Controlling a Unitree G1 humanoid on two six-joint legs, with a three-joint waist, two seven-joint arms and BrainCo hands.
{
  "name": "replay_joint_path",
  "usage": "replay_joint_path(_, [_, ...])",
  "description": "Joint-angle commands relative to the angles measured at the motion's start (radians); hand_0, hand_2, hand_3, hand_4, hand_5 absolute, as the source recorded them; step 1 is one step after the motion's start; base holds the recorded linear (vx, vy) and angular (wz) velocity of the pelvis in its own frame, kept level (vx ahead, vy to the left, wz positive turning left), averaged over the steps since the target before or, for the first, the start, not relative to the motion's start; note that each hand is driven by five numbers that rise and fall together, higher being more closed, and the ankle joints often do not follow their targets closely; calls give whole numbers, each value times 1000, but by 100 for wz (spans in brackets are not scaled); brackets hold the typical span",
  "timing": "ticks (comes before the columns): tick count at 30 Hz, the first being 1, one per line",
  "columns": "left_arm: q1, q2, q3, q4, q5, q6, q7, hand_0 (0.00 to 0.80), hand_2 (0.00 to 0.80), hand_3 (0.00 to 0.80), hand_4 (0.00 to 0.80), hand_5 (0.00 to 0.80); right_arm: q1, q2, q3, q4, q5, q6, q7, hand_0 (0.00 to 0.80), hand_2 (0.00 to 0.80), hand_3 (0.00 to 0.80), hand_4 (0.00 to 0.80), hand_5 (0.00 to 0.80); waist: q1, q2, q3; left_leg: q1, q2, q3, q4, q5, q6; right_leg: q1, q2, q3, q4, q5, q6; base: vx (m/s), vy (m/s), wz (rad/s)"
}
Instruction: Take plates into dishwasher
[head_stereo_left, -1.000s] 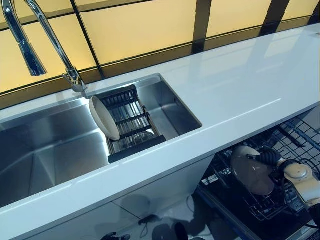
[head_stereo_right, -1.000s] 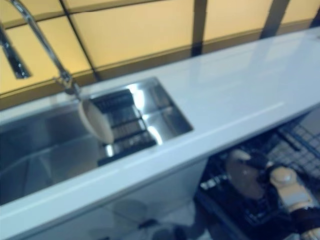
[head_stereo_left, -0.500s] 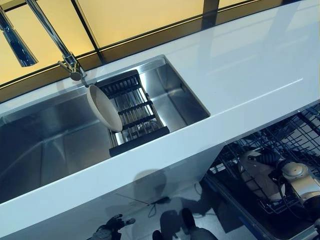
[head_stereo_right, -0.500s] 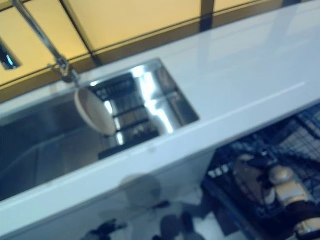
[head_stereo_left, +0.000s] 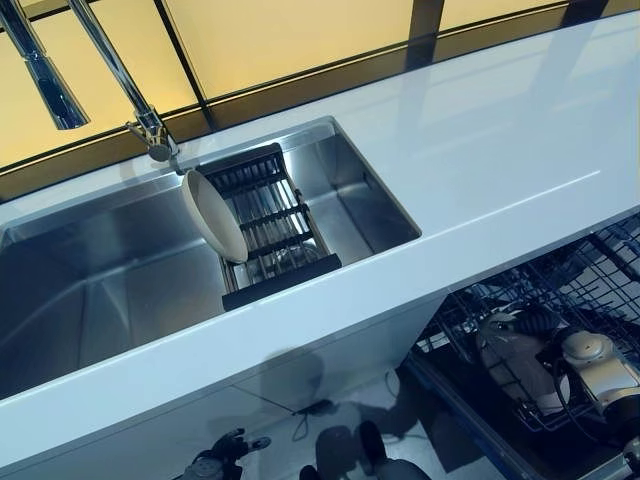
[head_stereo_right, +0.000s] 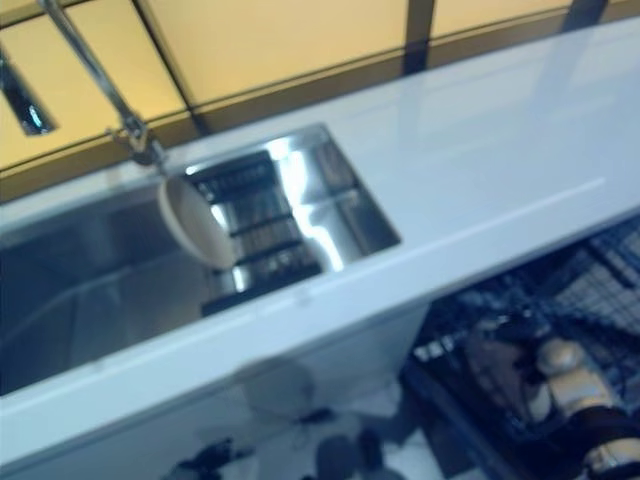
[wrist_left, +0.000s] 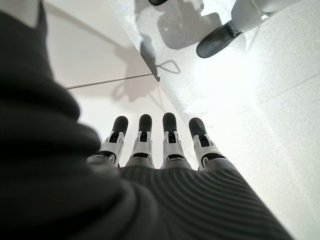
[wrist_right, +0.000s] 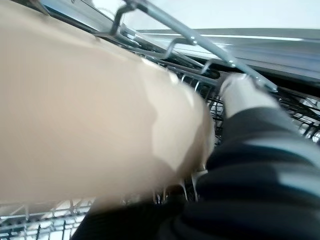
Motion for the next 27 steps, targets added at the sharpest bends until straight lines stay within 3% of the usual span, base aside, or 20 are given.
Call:
replay_joint_path(1, [-14, 37, -20, 58, -18, -1, 14, 0, 0, 0, 0, 0, -8, -22, -81, -46, 38, 3, -37, 0, 0, 0, 0, 0, -1, -69, -56, -11, -15, -22, 4, -63, 41, 21, 3, 34, 1, -46, 30, 0, 0, 0])
replay_joint_path(9, [12, 45, 19, 71, -19, -7, 14, 0, 0, 0, 0, 0, 60, -128, -247, -195, 126, 74, 1, 0, 0, 0, 0, 0, -29, -102, -75, 2, -6, 2, 4, -71, 42, 27, 16, 63, 1, -44, 33, 22, 22, -5])
replay_joint_path(14, [29, 45, 38, 89, -19, -17, 13, 0, 0, 0, 0, 0, 113, -211, -342, -198, 172, 98, 30, 0, 0, 0, 0, 0, -38, -127, -99, 4, -2, 15, 4, -75, 43, 27, 26, 80, 1, -43, 34, 30, 31, -6])
replay_joint_path(23, [56, 52, 28, 99, -19, -23, 22, 0, 0, 0, 0, 0, 146, -352, -419, 57, 256, 204, 68, 0, 0, 0, 0, 0, -17, -174, -138, 9, 7, 4, 4, -72, 42, 40, 37, 85, 1, -42, 36, 29, 9, -7])
replay_joint_path(25, [55, 58, 23, 103, -26, -19, 23, 0, 0, 0, 0, 0, 132, -378, -427, 121, 272, 190, 52, 0, 0, 0, 0, 0, -11, -182, -146, 11, 10, 0, 4, -69, 41, 43, 39, 84, 1, -41, 37, 41, -5, -1])
replay_joint_path(27, [52, 68, 9, 109, -38, -15, 21, 0, 0, 0, 0, 0, 87, -435, -449, 200, 324, 133, 7, 0, 0, 0, 0, 0, 2, -192, -154, 14, 13, -10, 4, -67, 41, 50, 40, 79, 1, -40, 38, 51, 4, -1])
